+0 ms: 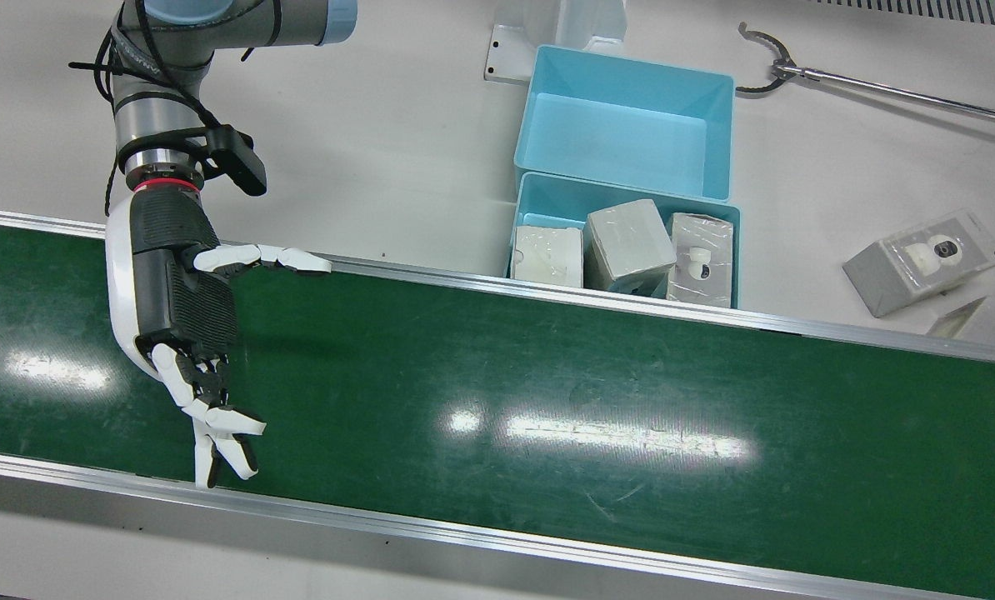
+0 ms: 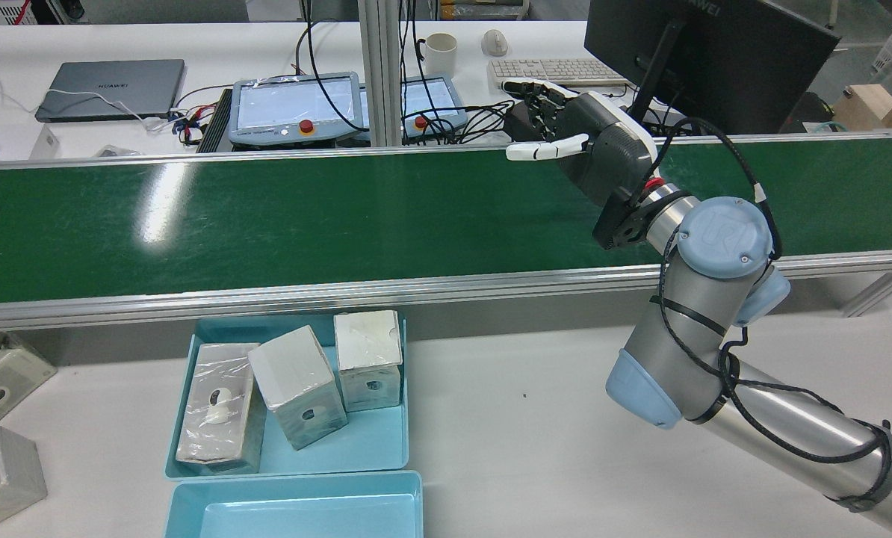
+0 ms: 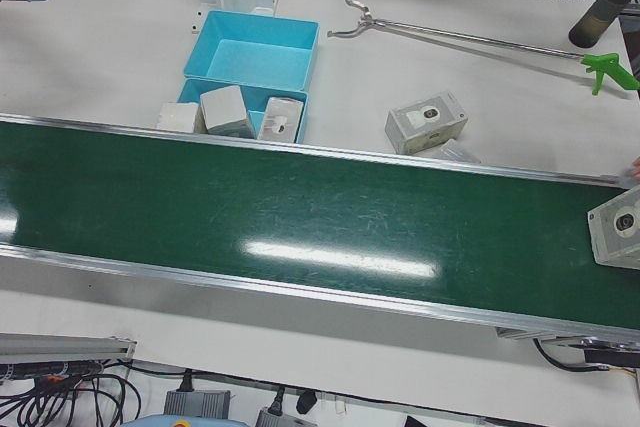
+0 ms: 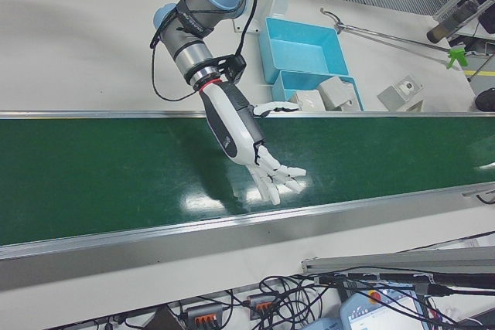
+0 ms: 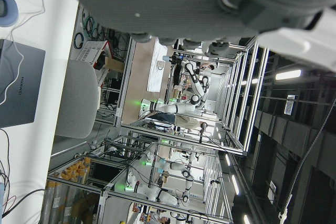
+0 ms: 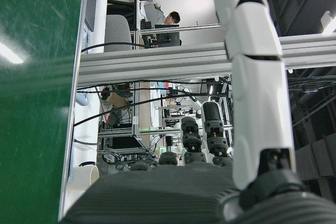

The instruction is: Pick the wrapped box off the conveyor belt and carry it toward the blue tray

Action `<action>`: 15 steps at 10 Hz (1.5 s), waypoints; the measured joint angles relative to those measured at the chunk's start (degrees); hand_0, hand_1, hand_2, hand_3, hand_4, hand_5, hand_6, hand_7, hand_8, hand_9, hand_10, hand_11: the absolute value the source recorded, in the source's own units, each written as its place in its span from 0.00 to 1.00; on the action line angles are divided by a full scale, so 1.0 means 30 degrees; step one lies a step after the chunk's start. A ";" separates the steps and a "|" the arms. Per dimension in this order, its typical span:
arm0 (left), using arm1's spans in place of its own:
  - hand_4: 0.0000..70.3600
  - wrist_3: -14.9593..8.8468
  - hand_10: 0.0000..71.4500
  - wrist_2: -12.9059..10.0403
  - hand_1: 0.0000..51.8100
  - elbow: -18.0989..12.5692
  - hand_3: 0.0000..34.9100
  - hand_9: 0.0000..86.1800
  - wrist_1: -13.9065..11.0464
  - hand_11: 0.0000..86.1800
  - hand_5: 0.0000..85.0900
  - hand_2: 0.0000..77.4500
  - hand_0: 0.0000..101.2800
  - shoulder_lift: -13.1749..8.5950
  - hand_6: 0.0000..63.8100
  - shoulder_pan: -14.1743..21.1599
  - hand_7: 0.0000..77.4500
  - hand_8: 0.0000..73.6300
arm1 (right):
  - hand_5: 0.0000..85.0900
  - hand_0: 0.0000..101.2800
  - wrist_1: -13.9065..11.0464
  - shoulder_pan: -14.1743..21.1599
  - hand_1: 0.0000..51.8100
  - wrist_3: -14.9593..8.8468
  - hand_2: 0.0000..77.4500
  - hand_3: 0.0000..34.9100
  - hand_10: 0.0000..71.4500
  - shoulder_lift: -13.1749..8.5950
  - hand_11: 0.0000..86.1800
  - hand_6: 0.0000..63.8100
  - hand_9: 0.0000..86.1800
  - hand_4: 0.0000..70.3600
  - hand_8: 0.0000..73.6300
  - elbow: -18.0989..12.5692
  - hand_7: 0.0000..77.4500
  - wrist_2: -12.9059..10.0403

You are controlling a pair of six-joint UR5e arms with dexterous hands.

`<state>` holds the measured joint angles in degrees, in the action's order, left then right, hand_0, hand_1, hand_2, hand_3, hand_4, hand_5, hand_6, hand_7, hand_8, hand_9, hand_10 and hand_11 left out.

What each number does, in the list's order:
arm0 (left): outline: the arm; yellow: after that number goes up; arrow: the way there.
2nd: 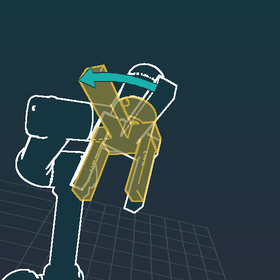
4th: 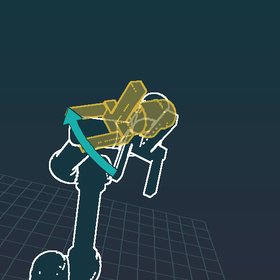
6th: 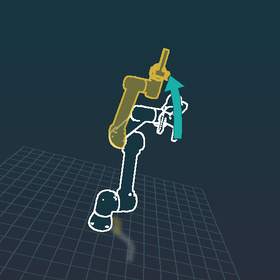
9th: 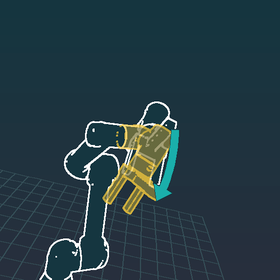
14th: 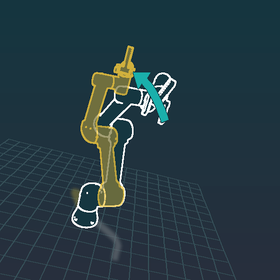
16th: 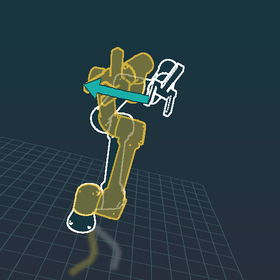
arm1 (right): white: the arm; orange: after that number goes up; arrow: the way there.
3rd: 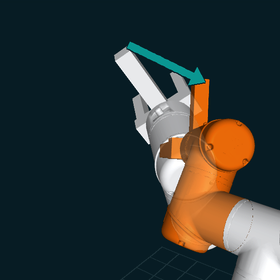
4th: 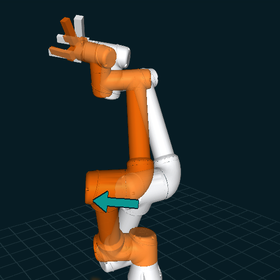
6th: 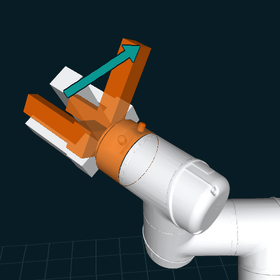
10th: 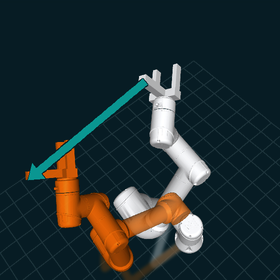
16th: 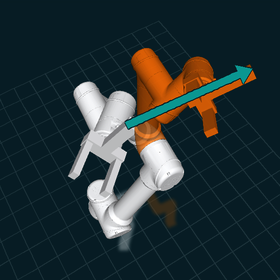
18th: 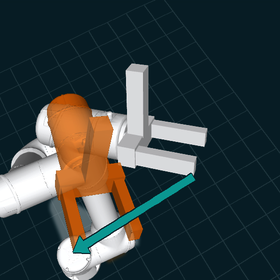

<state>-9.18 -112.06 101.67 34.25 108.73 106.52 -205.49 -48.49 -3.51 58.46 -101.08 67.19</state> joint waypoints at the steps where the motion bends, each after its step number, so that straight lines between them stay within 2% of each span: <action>1: 0.00 0.0000 0.01 0.0000 0.00 0.0000 0.00 0.00 0.0000 0.01 0.01 0.01 0.00 0.0000 0.01 0.0000 0.00 0.01 | 0.28 0.50 0.0000 -0.0001 0.38 -0.0001 0.20 0.00 0.00 -0.0002 0.01 0.09 0.02 0.15 0.01 0.0001 0.06 0.0007; 10: 0.00 0.0000 0.00 0.0000 0.00 0.0000 0.00 0.00 0.0000 0.01 0.01 0.01 0.00 0.0000 0.01 0.0000 0.00 0.01 | 0.28 0.50 0.0137 0.0285 0.36 0.0026 0.19 0.00 0.00 -0.0166 0.01 0.09 0.04 0.17 0.01 -0.0046 0.07 0.0013; 11: 0.00 0.0000 0.01 0.0000 0.00 0.0001 0.00 0.00 0.0000 0.01 0.01 0.01 0.00 0.0000 0.01 0.0000 0.01 0.01 | 0.28 0.49 0.0151 0.0583 0.26 0.0036 0.11 0.01 0.00 -0.0213 0.01 0.09 0.04 0.15 0.01 -0.0052 0.08 -0.0035; 12: 0.00 0.0000 0.01 -0.0001 0.00 0.0000 0.00 0.00 0.0000 0.01 0.01 0.01 0.00 0.0000 0.01 0.0000 0.01 0.01 | 0.29 0.48 0.0154 0.0909 0.29 0.0023 0.08 0.01 0.00 -0.0322 0.01 0.09 0.04 0.15 0.01 -0.0048 0.08 -0.0058; 15: 0.00 0.0000 0.01 0.0000 0.00 0.0000 0.00 0.01 0.0000 0.01 0.01 0.01 0.00 0.0000 0.01 0.0000 0.00 0.01 | 0.29 0.48 0.0147 0.1427 0.29 -0.0029 0.09 0.01 0.00 -0.0590 0.01 0.09 0.04 0.15 0.01 -0.0030 0.08 -0.0072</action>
<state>-9.18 -112.06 101.67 34.25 108.73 106.52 -205.04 -44.21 -3.60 56.69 -101.17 66.98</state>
